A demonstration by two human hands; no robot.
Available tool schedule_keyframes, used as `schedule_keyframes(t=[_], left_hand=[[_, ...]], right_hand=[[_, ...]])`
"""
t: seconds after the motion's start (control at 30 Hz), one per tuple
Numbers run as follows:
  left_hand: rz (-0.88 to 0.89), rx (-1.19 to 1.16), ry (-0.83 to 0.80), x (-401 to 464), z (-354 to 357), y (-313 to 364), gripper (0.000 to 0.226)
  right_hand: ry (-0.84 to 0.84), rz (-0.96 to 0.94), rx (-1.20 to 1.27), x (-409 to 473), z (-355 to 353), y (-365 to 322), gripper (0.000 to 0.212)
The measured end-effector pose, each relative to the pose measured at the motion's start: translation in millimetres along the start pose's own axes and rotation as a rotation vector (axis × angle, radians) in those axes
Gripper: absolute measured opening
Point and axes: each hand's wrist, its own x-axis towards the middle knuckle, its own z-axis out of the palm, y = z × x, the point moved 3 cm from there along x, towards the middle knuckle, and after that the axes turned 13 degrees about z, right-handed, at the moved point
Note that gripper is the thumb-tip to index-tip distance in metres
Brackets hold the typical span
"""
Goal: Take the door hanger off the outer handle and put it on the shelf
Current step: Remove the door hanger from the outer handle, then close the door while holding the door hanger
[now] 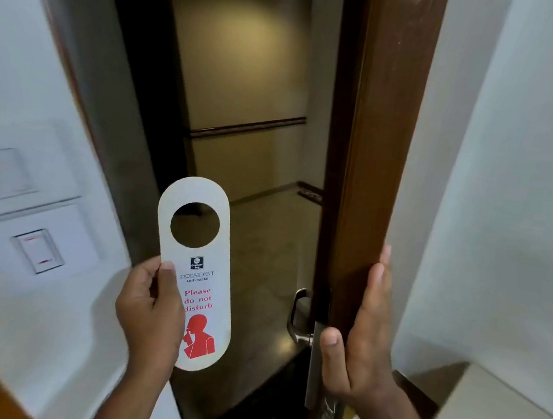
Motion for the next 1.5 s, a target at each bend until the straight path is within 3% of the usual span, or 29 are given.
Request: schedule_keyframes(t=[0.17,0.27,0.33,0.37,0.43,0.53,0.7,0.8,1.0,1.2,1.4,1.5], left_hand=[[0.064,0.077,0.120,15.9,-51.2,0.8,0.029],[0.118,0.162,0.120,23.1,-69.8,0.8,0.024],[0.139,0.246,0.123,28.4,-79.1,0.4,0.027],[0.147,0.280,0.125,30.5,-82.6,-0.2,0.030],[0.152,0.314,0.153,34.3,-88.7,-3.8,0.033],[0.146,0.333,0.188,38.0,-89.1,-7.6,0.025],[0.107,0.312,0.198,40.2,-87.3,-12.4,0.019],[0.060,0.298,0.245,38.1,-87.9,-16.2,0.014],[0.064,0.245,0.346,38.9,-82.5,-14.9,0.023],[0.091,0.216,0.421,38.0,-79.8,-17.6,0.020],[0.091,0.220,0.451,37.2,-77.0,-15.9,0.017],[0.122,0.222,0.450,37.4,-73.0,-11.1,0.025]], right_hand=[[-0.143,0.030,-0.036,-5.7,45.9,-4.5,0.073],[-0.191,0.349,-0.053,-26.0,77.4,26.2,0.079],[-0.335,0.593,-0.042,-39.4,100.9,48.2,0.076],[-0.417,0.600,-0.056,-44.2,113.6,57.9,0.067],[-0.583,0.426,-0.128,-46.0,141.4,71.3,0.048],[-0.772,0.160,-0.240,-38.5,181.0,83.7,0.047],[-0.874,0.047,-0.454,-4.0,243.3,87.9,0.040],[-0.979,0.009,-0.628,16.1,282.4,86.5,0.050],[-1.085,0.012,-0.577,39.5,343.7,96.3,0.058],[-1.074,0.073,-0.537,45.1,381.1,101.0,0.031],[-1.012,0.165,-0.460,39.8,401.3,108.4,0.042],[-1.008,0.198,-0.421,38.4,406.5,110.0,0.044]])
